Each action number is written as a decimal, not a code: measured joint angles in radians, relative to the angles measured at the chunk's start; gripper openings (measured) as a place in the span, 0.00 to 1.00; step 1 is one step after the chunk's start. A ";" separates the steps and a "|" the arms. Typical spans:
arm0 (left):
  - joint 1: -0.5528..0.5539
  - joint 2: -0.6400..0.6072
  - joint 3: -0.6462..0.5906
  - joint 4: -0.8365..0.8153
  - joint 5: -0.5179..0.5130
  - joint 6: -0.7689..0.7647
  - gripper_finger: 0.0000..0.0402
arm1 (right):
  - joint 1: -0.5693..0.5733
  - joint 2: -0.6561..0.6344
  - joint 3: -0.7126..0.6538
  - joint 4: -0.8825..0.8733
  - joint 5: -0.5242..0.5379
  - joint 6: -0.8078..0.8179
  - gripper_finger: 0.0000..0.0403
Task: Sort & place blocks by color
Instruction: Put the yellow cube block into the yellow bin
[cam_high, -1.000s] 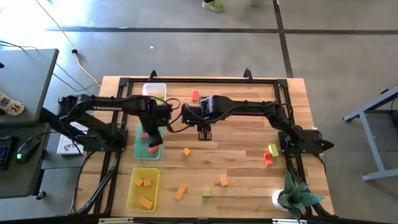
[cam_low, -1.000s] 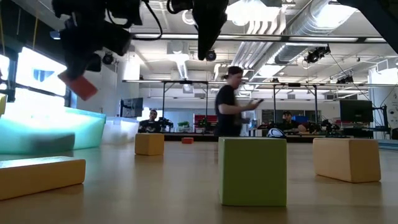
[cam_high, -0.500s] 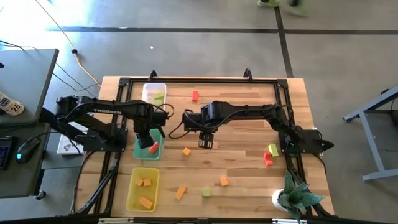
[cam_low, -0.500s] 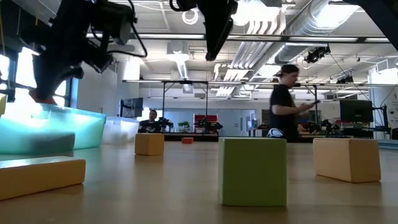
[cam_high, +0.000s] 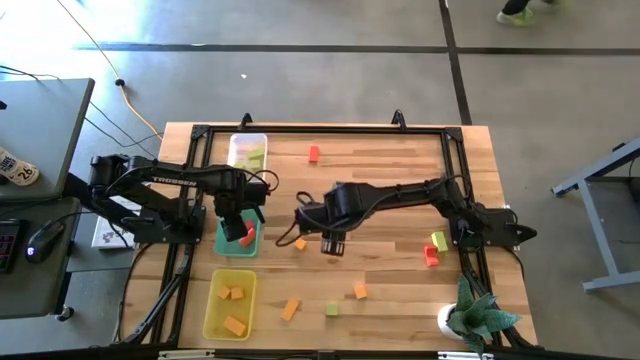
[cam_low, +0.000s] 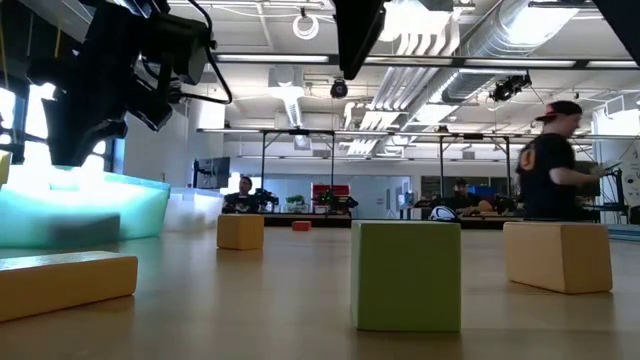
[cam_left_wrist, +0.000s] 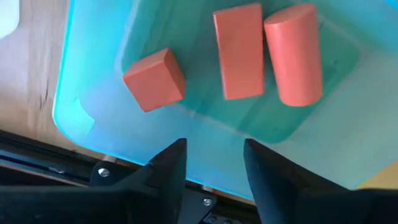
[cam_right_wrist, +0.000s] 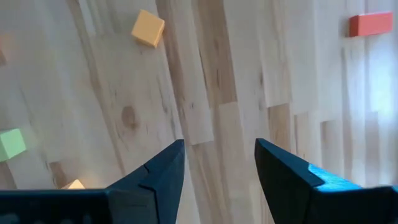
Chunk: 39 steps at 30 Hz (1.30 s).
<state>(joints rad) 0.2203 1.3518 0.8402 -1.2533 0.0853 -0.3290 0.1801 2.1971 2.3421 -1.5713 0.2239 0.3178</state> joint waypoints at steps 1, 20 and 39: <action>0.000 0.000 0.000 0.000 0.000 0.000 0.38 | 0.008 0.000 0.000 0.000 0.010 0.000 0.45; 0.000 -0.167 0.239 -0.040 -0.008 -0.018 0.37 | 0.021 0.000 -0.001 0.187 -0.085 -0.009 0.45; -0.001 -0.532 0.283 -0.031 0.041 -0.271 0.38 | -0.030 0.052 -0.002 0.390 -0.125 0.008 0.45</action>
<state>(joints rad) 0.2190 0.8194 1.1229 -1.2844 0.1263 -0.6003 0.1500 2.2495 2.3402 -1.1816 0.0986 0.3260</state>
